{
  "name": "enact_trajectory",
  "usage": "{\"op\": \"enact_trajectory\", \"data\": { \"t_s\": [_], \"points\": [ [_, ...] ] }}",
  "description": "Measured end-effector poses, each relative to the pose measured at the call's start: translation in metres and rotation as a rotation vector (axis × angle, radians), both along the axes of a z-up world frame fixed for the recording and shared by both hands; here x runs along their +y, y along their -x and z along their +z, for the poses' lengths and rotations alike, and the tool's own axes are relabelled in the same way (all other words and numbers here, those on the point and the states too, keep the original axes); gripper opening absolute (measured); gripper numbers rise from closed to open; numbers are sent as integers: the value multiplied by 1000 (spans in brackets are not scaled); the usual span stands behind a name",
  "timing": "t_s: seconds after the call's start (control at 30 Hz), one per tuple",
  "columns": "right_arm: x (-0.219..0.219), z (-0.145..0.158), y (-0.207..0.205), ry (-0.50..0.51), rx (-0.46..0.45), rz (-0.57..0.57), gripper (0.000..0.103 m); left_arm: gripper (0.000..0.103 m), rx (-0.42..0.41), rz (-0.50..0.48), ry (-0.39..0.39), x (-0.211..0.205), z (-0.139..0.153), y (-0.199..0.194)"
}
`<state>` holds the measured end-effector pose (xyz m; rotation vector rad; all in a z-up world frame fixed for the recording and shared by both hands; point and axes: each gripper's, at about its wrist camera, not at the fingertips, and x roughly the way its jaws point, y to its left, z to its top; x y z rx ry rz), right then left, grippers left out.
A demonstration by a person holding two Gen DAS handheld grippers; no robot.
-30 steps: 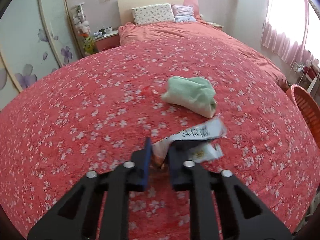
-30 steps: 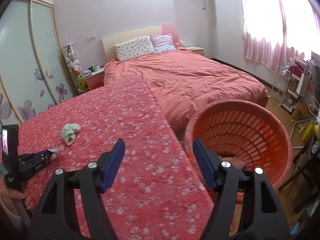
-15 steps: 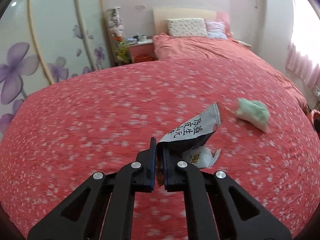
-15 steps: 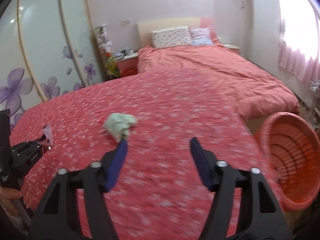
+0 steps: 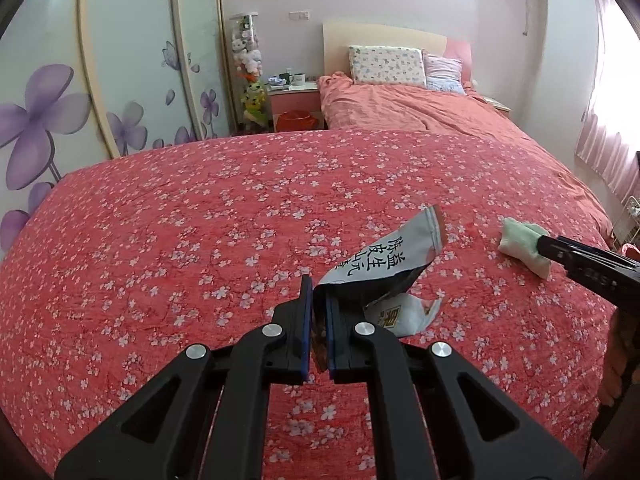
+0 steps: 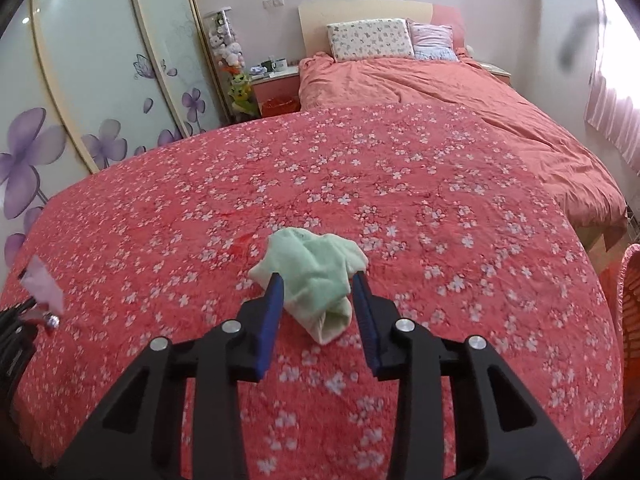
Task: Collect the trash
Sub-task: 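Grasp the pale green cloth on the bed with the right tool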
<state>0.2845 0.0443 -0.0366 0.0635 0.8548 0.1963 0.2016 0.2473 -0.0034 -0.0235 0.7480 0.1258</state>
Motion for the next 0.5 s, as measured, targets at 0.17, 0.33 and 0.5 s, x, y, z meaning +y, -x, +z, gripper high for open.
{"op": "enact_trajectory", "data": {
  "t_s": [0.17, 0.33, 0.5],
  "points": [
    [-3, -10, 1, 11, 8, 15, 8, 6, 2, -21, 3, -5, 0, 0],
    [-36, 6, 30, -36, -45, -19, 6, 6, -4, -58, 8, -23, 2, 1],
    [-82, 23, 65, -3, -105, -100, 6, 6, -13, -112, 10, -53, 6, 3]
  ]
}}
